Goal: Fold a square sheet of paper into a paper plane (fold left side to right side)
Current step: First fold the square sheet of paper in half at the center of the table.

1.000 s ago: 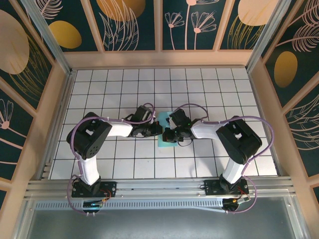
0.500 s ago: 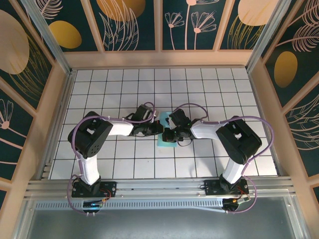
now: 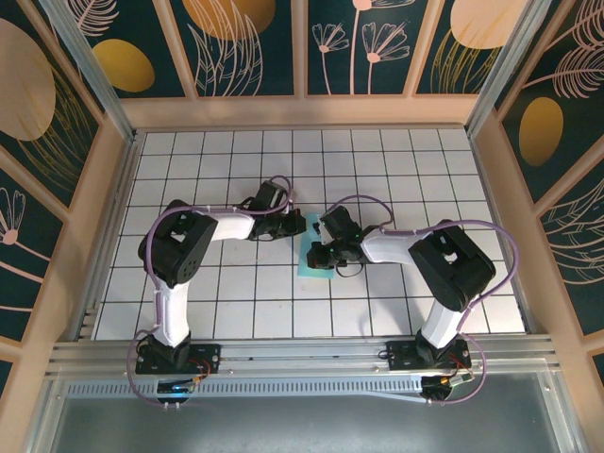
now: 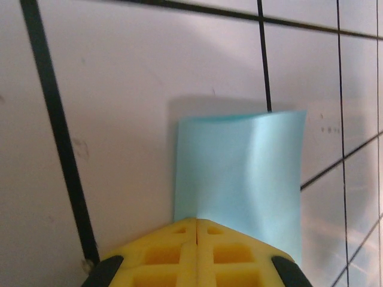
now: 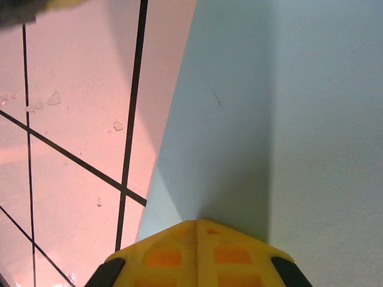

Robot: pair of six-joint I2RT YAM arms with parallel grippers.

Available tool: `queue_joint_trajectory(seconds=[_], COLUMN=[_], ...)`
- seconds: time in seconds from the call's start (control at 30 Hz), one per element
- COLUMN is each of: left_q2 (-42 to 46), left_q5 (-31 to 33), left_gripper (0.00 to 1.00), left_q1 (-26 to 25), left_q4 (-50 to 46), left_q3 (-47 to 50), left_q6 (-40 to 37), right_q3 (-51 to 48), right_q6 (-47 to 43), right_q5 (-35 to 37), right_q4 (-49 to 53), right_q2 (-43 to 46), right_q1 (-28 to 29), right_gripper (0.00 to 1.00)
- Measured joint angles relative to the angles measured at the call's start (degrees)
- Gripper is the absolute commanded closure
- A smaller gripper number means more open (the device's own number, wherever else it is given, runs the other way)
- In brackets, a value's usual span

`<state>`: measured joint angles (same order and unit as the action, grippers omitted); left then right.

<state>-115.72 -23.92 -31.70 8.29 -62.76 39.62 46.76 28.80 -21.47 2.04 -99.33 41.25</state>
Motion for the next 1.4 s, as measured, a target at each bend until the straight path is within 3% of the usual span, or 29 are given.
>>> queue_joint_trajectory(seconds=[0.37, 0.57, 0.77, 1.1, 1.4], left_q2=[-1.07, 5.90, 10.69, 4.70, 0.59], left_q5=[0.31, 1.25, -1.73, -4.79, -2.43], left_gripper=[1.00, 1.00, 1.00, 1.00, 1.00], left_q1=[1.40, 1.95, 1.55, -1.33, -1.31], left_q4=[-1.01, -0.33, 4.02, 6.78, 6.93], left_q3=[-2.01, 4.46, 10.75, 8.02, 2.73], left_q6=[-1.25, -1.66, -1.42, -0.37, -0.39], right_q3=[-0.42, -0.39, 0.09, 0.20, 0.46], right_q6=[-0.26, -2.10, -4.63, -4.98, -4.98], right_q5=[0.00, 0.00, 0.04, 0.02, 0.02], right_q4=[-0.61, -0.61, 0.11, 0.22, 0.59], right_q2=[0.17, 0.20, 0.15, 0.04, -0.15], right_q1=[0.00, 0.00, 0.00, 0.00, 0.00], right_gripper=[1.00, 1.00, 1.00, 1.00, 1.00])
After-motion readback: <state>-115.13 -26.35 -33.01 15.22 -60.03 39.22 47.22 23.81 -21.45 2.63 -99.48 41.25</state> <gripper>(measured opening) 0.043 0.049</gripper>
